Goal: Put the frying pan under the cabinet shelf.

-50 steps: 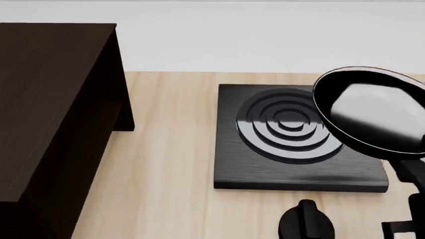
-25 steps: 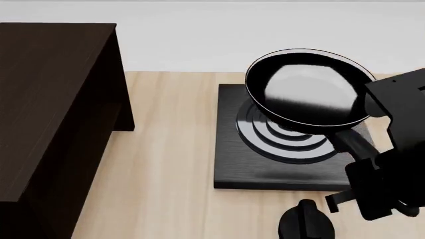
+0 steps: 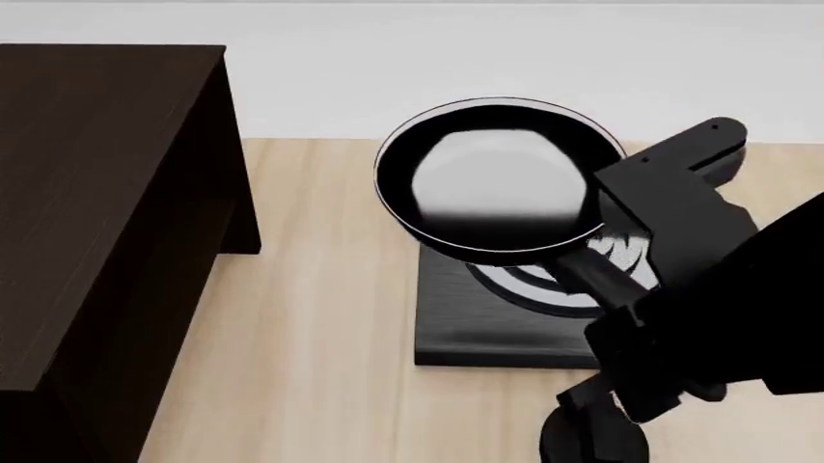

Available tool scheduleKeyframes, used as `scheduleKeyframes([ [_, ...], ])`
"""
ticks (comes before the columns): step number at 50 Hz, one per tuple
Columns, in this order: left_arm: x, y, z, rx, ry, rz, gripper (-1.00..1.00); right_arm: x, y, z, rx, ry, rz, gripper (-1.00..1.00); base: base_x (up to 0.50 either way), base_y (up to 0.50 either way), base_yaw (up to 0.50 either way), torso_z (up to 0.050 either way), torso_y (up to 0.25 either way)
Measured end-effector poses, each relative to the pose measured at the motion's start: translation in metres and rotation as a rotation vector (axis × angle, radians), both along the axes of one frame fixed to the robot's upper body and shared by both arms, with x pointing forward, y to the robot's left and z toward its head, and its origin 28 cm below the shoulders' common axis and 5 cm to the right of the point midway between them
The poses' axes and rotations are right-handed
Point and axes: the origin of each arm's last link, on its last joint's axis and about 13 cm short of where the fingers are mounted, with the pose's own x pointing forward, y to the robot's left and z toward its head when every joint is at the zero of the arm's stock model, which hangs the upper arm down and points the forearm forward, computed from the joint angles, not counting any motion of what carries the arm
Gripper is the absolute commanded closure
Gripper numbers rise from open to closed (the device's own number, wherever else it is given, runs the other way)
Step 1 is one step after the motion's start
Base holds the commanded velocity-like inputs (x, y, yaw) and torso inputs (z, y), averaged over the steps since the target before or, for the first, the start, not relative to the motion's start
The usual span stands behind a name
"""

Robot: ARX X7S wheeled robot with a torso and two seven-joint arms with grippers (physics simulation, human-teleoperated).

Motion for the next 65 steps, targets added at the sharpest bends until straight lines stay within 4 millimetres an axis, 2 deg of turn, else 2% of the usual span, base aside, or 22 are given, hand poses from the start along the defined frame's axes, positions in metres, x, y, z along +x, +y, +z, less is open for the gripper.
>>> scheduleKeyframes([
  [25, -0.003, 0.002, 0.001, 0.005, -0.001, 0.015, -1.00, 0.001, 0.026, -0.020, -0.019, 0.034, 0.143, 1.00, 0.00, 0.00, 0.00, 0.000, 0.001],
  [65, -0.001, 0.003, 0.001, 0.002, -0.001, 0.016, -1.00, -0.004, 0.047, -0.053, -0.052, 0.100, 0.278, 1.00, 0.00, 0.00, 0.00, 0.001, 0.001],
])
